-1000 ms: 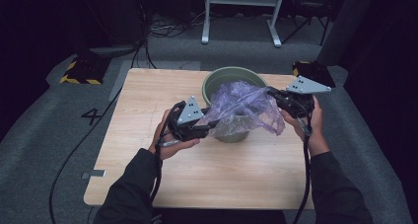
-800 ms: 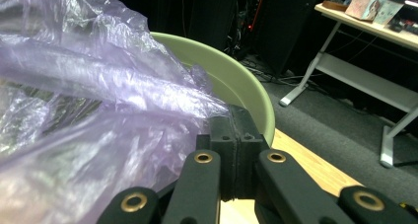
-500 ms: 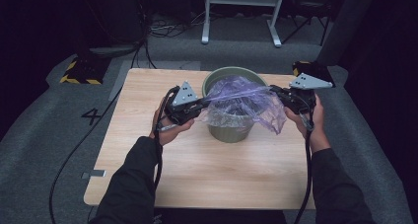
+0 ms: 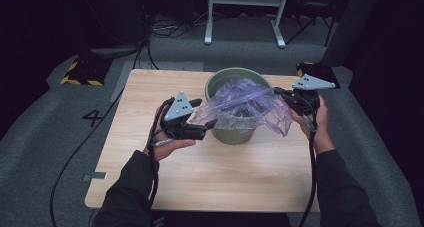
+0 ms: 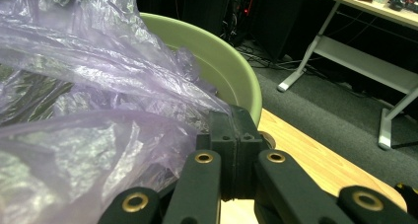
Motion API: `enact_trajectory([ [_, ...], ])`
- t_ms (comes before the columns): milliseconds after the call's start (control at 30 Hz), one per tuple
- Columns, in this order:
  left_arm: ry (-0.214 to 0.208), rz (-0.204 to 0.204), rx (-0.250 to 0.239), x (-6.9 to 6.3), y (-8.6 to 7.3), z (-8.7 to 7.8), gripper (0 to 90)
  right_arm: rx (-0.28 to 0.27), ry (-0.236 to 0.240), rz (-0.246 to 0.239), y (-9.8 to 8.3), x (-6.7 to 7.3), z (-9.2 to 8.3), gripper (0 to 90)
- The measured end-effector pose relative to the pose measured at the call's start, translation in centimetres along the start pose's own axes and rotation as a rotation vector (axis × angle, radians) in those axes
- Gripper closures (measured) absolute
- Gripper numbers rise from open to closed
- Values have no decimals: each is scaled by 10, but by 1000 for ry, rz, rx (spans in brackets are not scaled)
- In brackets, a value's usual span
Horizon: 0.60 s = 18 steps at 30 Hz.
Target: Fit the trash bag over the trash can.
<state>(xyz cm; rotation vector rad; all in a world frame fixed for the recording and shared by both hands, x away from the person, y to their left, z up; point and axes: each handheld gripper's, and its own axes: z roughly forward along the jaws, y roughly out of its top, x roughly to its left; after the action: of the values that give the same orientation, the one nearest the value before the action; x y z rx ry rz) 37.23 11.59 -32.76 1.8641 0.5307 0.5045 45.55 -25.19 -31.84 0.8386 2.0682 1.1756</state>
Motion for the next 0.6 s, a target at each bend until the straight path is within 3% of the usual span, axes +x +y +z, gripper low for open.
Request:
enact_trajectory([
  [133, -45, 43, 5, -15, -2, -4, 224, 12, 1, 2, 0, 0, 1, 900],
  [233, -71, 76, 11, -28, -1, 0, 235, 23, -2, 7, 1, 0, 3, 900],
  [300, -75, 123, 10, -40, 0, 5, 279, 26, -1, 11, 1, 0, 3, 900],
  [400, -118, 163, 8, -54, 2, 11, 292, 40, -2, 14, 0, 0, 5, 900],
  [500, -118, 201, 24, -65, 4, 15, 292, 53, -2, 16, 0, 0, 6, 900],
  [600, -102, 192, 31, -63, 4, 16, 285, 50, -1, 20, 0, -1, 5, 900],
])
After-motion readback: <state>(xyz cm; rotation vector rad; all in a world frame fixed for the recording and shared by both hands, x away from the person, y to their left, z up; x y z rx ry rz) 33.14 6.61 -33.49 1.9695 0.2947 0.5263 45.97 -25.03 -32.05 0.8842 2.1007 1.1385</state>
